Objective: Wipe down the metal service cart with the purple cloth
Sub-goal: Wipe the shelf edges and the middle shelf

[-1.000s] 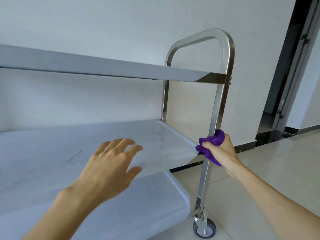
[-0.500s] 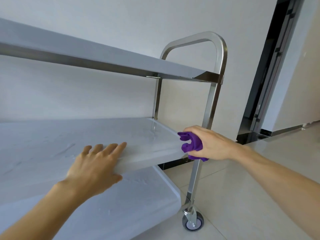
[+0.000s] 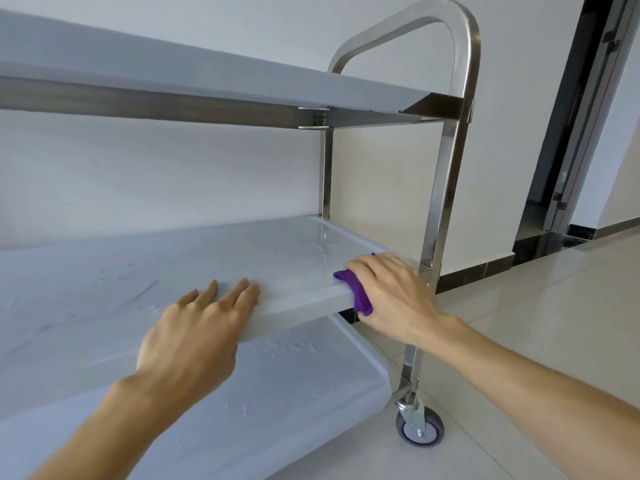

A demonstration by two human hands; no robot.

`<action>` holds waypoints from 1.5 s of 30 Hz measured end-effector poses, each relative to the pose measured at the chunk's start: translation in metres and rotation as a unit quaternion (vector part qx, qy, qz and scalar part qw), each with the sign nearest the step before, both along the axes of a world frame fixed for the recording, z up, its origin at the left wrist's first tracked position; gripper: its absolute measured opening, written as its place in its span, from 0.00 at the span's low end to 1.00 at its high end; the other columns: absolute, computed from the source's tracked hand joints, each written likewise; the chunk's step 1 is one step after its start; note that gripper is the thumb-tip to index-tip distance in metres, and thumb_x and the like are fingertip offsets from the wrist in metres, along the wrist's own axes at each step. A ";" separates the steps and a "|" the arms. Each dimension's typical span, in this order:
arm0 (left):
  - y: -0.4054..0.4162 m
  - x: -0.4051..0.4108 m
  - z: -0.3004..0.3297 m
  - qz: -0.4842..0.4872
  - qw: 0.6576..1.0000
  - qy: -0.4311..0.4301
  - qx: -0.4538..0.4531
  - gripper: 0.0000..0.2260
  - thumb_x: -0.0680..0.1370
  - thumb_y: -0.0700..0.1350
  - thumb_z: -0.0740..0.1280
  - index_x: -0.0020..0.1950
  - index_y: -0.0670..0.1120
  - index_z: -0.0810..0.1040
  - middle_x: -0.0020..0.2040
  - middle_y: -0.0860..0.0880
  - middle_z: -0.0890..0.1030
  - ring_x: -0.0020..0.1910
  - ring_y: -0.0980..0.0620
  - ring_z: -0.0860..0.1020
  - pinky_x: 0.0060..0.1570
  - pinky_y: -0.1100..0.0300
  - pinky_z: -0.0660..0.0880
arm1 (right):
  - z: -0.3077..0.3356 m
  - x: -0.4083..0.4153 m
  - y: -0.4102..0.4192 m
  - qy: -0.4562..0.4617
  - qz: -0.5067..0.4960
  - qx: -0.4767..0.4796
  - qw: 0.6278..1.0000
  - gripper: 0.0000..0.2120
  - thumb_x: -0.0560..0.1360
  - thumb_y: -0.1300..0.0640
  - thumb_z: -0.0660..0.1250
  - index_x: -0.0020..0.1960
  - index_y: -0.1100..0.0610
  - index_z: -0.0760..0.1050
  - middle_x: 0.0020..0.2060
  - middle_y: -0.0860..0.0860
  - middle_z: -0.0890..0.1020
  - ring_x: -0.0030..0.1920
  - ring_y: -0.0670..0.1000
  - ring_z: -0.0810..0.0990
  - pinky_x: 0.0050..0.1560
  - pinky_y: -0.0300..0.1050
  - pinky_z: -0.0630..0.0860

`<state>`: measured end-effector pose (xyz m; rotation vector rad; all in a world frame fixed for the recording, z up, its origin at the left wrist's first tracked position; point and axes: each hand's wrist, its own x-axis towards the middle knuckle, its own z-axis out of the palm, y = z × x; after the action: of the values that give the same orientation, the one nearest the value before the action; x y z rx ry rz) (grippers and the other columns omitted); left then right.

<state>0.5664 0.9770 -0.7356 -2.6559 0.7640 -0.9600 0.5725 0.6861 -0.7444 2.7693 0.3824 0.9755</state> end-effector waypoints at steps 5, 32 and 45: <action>0.001 -0.002 0.002 0.021 0.999 0.029 0.006 0.31 0.51 0.33 0.79 0.54 0.38 0.83 0.54 0.42 0.85 0.45 0.37 0.85 0.34 0.46 0.81 | -0.006 0.000 0.056 -0.065 0.098 -0.010 0.993 0.18 0.70 0.54 0.69 0.59 0.57 0.77 0.51 0.51 0.81 0.49 0.55 0.79 0.57 0.47 0.74; 0.005 -0.007 0.000 -0.189 0.975 0.075 -0.091 0.36 0.68 0.46 0.76 0.73 0.57 0.66 0.67 0.62 0.75 0.62 0.58 0.73 0.59 0.60 0.69 | 0.021 -0.013 0.070 0.222 0.148 0.121 0.956 0.63 0.61 0.38 0.80 0.80 0.54 0.43 0.77 0.50 0.58 0.76 0.47 0.55 0.71 0.34 0.51; -0.051 -0.018 0.007 -0.109 0.989 0.043 -0.085 0.32 0.73 0.71 0.53 0.71 0.55 0.70 0.54 0.49 0.74 0.52 0.47 0.74 0.60 0.49 0.69 | 0.020 -0.008 0.008 0.214 0.160 0.117 0.957 0.62 0.54 0.30 0.77 0.77 0.43 0.47 0.73 0.37 0.58 0.62 0.19 0.43 0.68 0.36 0.54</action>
<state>0.5488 0.9256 -0.7287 -2.8211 1.0536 -1.0085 0.5644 0.6940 -0.7248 3.2000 0.8498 0.4853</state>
